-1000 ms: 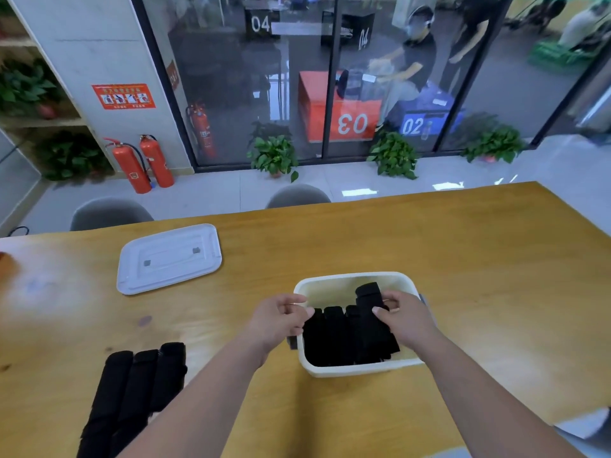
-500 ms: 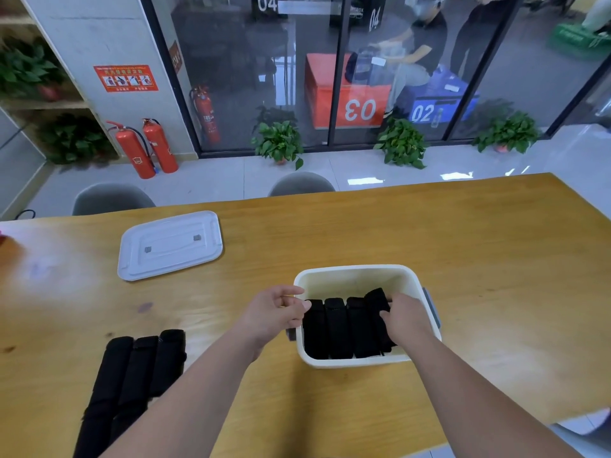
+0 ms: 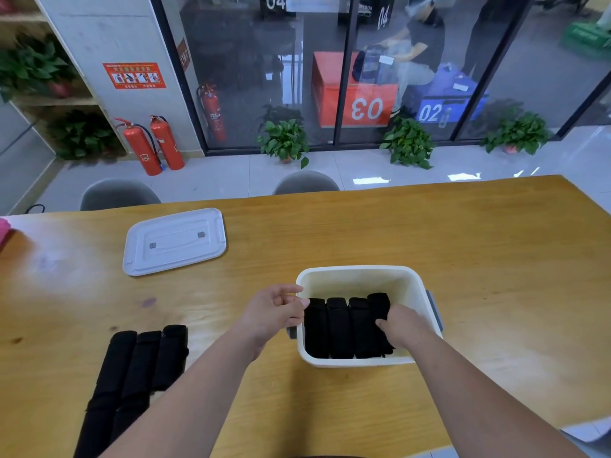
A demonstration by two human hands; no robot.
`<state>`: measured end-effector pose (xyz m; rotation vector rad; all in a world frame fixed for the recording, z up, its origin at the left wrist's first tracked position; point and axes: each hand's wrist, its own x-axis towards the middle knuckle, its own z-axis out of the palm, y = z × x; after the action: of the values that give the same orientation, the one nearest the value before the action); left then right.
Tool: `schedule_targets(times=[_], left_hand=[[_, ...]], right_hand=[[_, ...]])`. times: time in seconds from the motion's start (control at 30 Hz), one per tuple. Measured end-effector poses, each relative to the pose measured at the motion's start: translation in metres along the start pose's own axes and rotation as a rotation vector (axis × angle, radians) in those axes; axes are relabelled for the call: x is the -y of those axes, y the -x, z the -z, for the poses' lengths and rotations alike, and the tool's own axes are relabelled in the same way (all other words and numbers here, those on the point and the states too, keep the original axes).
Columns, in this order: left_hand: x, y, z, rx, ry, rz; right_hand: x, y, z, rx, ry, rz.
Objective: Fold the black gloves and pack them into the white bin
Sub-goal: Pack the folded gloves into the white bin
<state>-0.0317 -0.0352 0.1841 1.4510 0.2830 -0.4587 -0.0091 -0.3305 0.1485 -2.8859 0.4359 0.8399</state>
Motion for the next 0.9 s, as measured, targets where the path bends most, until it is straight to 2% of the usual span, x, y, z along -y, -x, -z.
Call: schedule_targets(times=[0.1, 0.27, 0.5, 0.9], left_hand=[[0.002, 0.001, 0.000, -0.013, -0.001, -0.006], [0.008, 0.003, 0.009, -0.046, -0.019, -0.009], [0.018, 0.015, 0.027, -0.110, -0.055, -0.008], [0.049, 0.053, 0.087, -0.328, -0.201, 0.029]], right_hand=[[0.001, 0.000, 0.000, 0.011, 0.000, 0.017], [0.011, 0.009, 0.011, -0.089, -0.159, 0.070], [0.053, 0.036, 0.036, -0.158, -0.589, 0.326], [0.147, 0.063, 0.034, -0.146, -0.665, 0.603]])
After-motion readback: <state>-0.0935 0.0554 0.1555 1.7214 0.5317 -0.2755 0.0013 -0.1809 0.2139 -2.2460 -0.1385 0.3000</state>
